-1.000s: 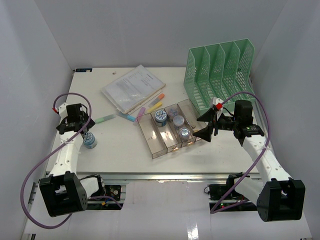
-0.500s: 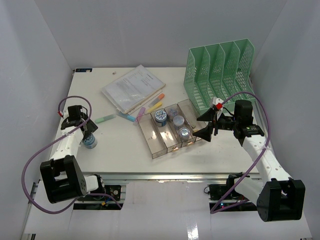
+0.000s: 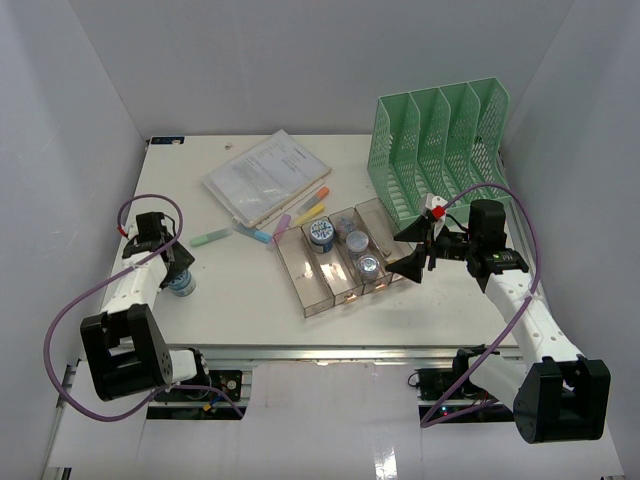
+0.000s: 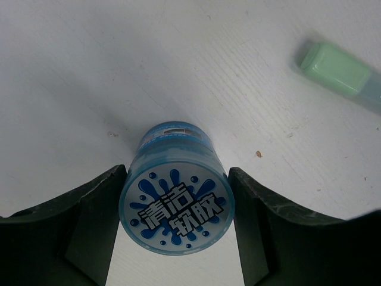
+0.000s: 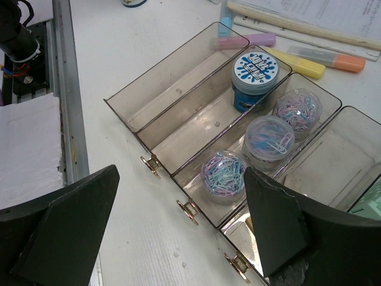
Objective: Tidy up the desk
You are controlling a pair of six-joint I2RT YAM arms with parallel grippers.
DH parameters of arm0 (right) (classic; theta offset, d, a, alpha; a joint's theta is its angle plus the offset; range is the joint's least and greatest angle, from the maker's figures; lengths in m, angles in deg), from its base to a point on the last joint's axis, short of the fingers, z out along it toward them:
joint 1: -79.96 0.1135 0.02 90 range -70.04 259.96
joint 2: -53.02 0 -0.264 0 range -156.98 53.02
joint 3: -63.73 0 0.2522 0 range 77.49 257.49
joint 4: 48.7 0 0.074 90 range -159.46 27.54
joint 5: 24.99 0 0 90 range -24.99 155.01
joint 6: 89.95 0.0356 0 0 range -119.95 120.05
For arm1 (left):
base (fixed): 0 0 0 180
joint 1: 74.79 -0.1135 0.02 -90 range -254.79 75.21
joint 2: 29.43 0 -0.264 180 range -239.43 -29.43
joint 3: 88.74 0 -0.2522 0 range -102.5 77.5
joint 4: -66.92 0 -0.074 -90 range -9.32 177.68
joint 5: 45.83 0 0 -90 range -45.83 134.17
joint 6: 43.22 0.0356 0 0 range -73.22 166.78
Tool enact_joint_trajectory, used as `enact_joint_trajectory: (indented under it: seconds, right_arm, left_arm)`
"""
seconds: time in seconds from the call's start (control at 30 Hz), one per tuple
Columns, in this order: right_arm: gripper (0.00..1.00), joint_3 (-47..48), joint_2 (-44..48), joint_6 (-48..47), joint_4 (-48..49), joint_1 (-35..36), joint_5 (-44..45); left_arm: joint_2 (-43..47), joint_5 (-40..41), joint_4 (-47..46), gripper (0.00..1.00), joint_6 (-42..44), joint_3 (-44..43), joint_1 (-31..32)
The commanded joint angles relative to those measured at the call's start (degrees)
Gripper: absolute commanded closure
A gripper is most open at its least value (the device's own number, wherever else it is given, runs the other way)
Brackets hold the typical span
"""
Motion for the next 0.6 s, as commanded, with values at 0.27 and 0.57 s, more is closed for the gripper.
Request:
enact_joint_trajectory:
  seconds: [0.27, 0.57]
  right_arm:
    - [0.09, 0.18, -0.09, -0.40, 1.36, -0.21, 1.07]
    - [0.09, 0.19, -0.73, -1.29, 1.00, -0.21, 2.15]
  left_arm:
    - [3.89, -19.78, -1.91, 0.99, -0.67, 1.53, -0.06]
    - [11.82, -31.51, -4.24, 1.00, -7.12, -2.22, 16.43]
